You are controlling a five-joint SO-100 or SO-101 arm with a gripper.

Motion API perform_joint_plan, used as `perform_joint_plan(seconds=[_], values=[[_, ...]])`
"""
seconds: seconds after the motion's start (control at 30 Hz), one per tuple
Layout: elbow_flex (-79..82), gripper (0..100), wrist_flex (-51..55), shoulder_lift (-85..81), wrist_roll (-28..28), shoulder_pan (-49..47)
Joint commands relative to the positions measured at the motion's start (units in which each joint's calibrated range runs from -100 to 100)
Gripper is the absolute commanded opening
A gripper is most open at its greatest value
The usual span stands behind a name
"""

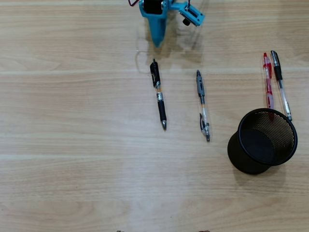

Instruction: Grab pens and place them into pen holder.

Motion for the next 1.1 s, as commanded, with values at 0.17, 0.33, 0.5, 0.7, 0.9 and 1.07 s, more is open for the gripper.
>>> perform_joint_plan(seconds=[0.17,0.33,0.5,0.7,0.9,1.07], values=[[-49.28,16,-3.98,45.47,-5.94,0.71],[-75.00,26,4.19,79.70,-23.24,0.55],[-86.40,25,11.32,95.59,-30.61,-0.42],[-86.95,25,8.31,103.29,-32.23,-0.02],[-84.68,25,2.30,106.67,-32.18,-0.74],[-82.06,25,-4.32,108.78,-32.18,-1.87]])
